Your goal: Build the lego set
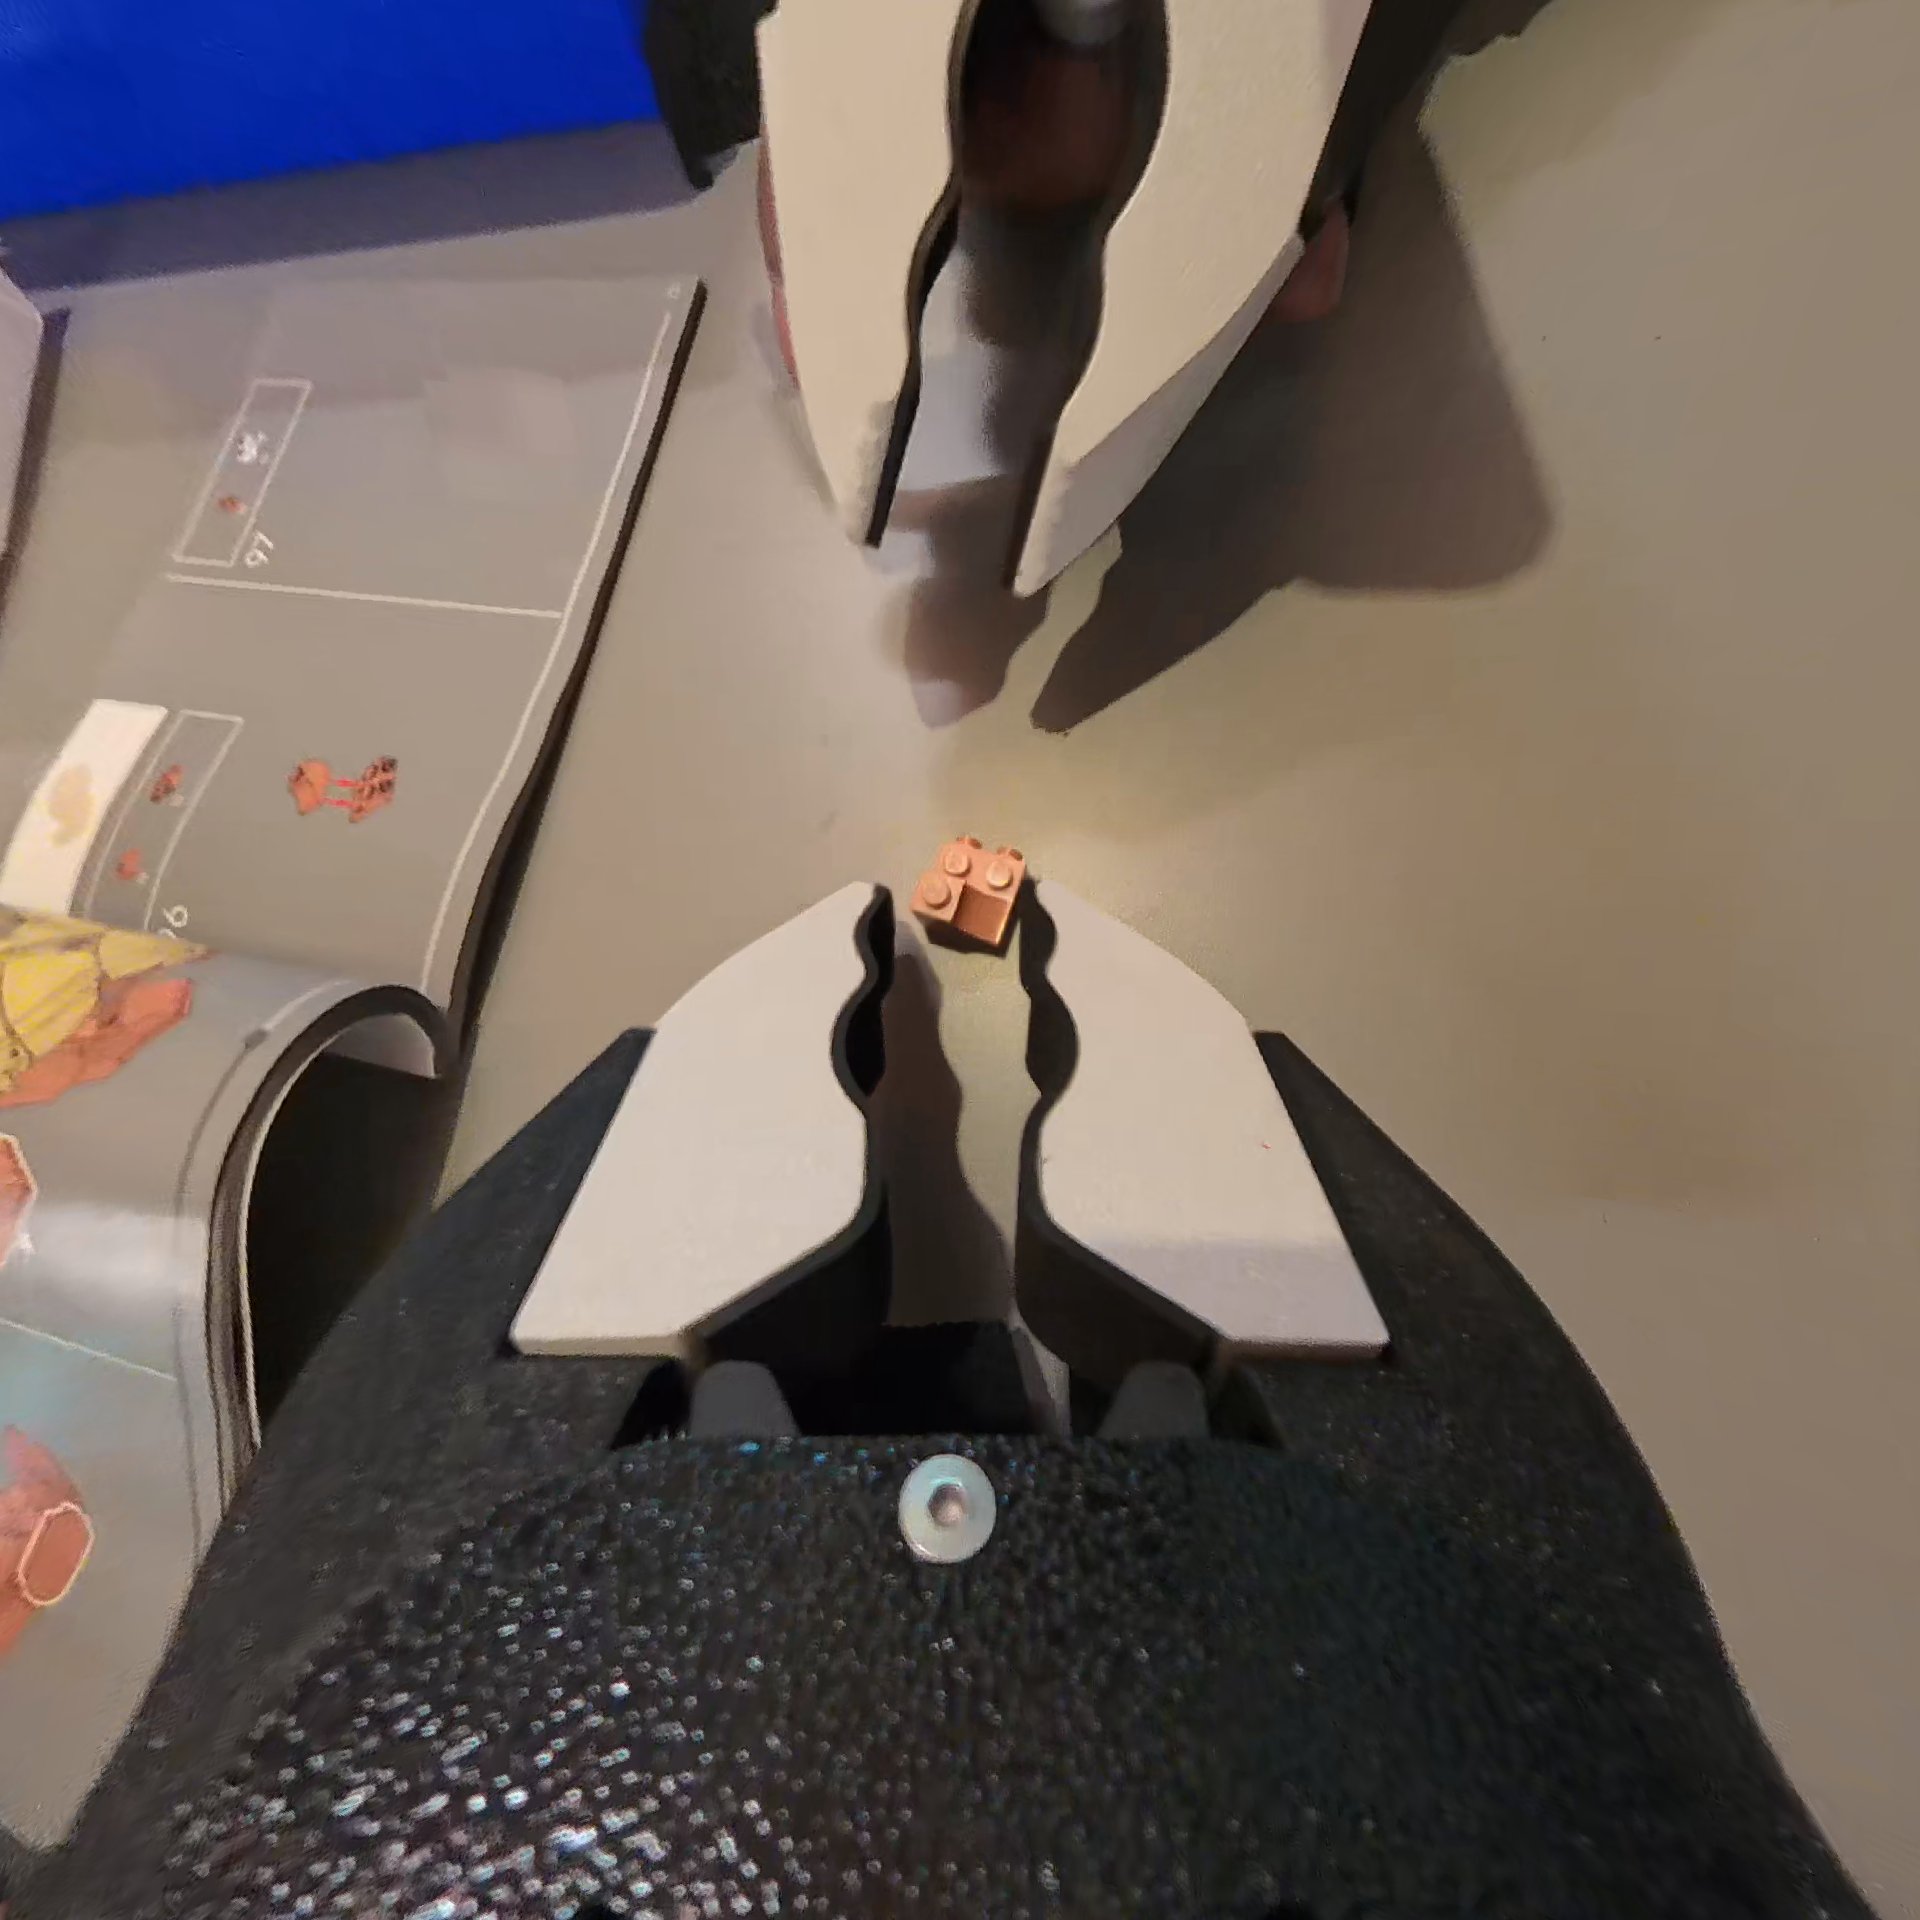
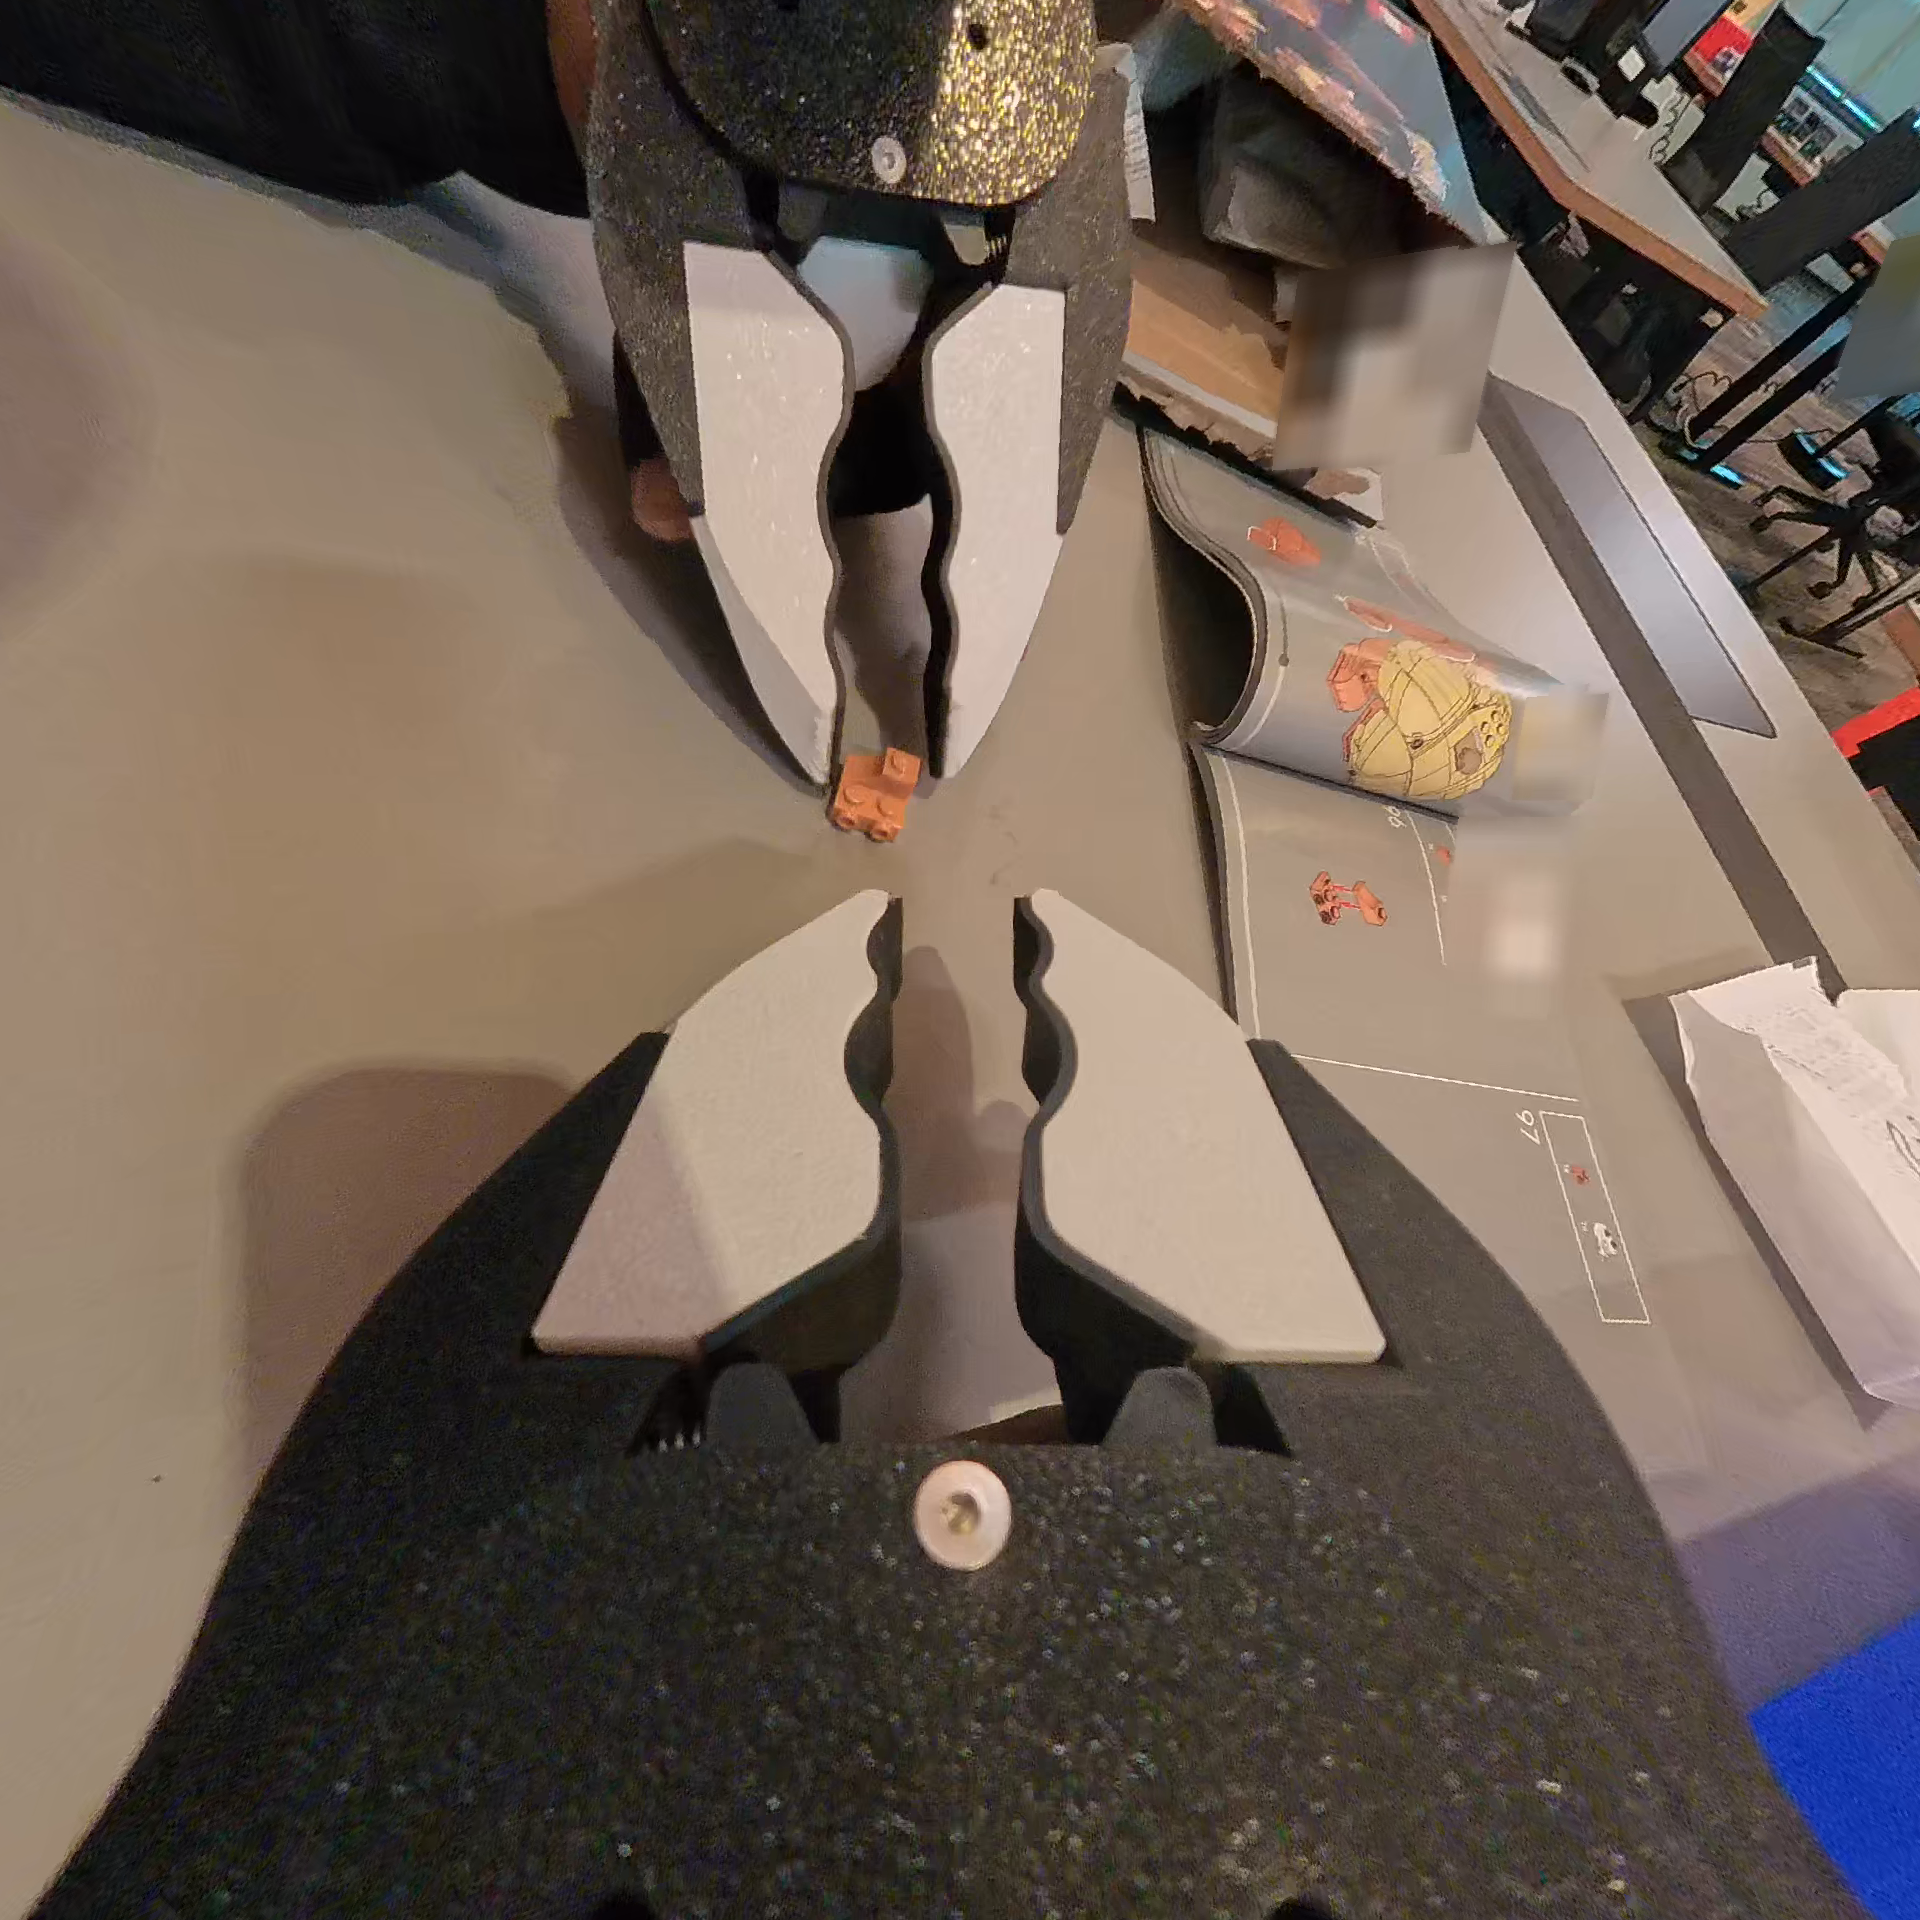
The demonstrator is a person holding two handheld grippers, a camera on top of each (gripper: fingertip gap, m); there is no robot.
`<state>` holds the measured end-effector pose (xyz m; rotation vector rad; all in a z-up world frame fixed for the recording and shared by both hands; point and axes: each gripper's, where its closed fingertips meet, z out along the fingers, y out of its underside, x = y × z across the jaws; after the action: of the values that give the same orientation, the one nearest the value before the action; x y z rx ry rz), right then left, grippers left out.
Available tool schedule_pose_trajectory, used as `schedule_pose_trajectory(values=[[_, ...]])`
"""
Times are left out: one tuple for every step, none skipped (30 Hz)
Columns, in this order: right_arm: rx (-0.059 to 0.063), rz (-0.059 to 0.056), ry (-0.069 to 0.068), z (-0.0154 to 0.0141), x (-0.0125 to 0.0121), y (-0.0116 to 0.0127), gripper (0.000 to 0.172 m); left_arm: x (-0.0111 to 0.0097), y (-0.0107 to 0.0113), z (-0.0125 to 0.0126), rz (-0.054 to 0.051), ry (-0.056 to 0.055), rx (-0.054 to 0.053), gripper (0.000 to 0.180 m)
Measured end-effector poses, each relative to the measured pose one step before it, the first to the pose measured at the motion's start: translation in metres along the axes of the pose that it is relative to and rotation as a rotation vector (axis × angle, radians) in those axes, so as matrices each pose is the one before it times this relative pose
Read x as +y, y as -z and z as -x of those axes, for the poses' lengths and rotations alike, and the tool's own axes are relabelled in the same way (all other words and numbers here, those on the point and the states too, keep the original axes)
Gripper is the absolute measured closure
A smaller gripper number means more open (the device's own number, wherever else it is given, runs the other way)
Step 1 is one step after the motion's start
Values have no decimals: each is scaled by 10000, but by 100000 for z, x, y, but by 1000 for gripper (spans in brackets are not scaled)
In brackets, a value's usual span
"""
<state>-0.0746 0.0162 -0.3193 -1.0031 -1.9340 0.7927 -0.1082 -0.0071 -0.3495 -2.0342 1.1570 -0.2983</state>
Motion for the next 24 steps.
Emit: schedule_pose_trajectory(values=[[0,-1,-18,-20,2,0,152,120,99,108,7,75,-1,156],[13,-1,-18,-34,5,9,152,93,47,123,13,53,-26,155],[10,4,-22,-39,13,5,152,38,28,120,6,42,-37,154],[9,8,-16,-24,13,-8,152,12,-8,167,9,21,-90,154],[13,2,-10,-22,3,-6,152,-17,-27,326,-6,15,-207,154],[10,-3,-9,-27,3,-7,152,-33,-45,424,-3,46,-258,154],[5,8,-6,-6,7,-3,152,-6,-51,332,8,71,-182,154],[13,14,0,-21,19,-12,152,5,-28,222,5,38,-110,154],[13,8,8,-1,14,-15,152,-6,-1,256,-16,-28,-162,154],[14,9,9,-7,6,-10,152,-2,11,330,-21,-75,-232,154],[14,15,15,0,18,-12,152,22,10,359,0,-81,-252,154],[13,15,26,12,12,-28,152,47,5,346,28,-60,-231,154],[15,20,29,19,17,-18,152,46,-17,315,31,-38,-216,154],[16,24,32,16,27,-28,152,15,-25,266,13,-11,-192,154],[20,24,38,23,17,-31,153,-28,-40,174,-15,8,-130,154],[19,19,47,22,12,-26,153,-36,-25,100,-26,-7,-91,154],[23,15,43,19,3,-15,153,-44,-8,114,-31,-29,-98,154],[13,8,33,26,7,-9,153,-61,20,146,-60,-13,-120,154],[11,2,21,7,7,-4,153,-109,56,178,-102,44,-118,154],[17,-14,-16,-33,-4,16,153,-200,85,263,-172,116,-142,155],[20,-41,-56,-72,-36,33,153,-320,101,334,-255,185,-179,155],[19,-55,-84,-110,-40,40,153,-373,88,310,-303,227,-148,156],[32,-72,-112,-147,-61,65,154,-373,83,244,-274,188,-115,157],[45,-84,-130,-165,-66,68,155,-304,79,212,-206,94,-118,159]])
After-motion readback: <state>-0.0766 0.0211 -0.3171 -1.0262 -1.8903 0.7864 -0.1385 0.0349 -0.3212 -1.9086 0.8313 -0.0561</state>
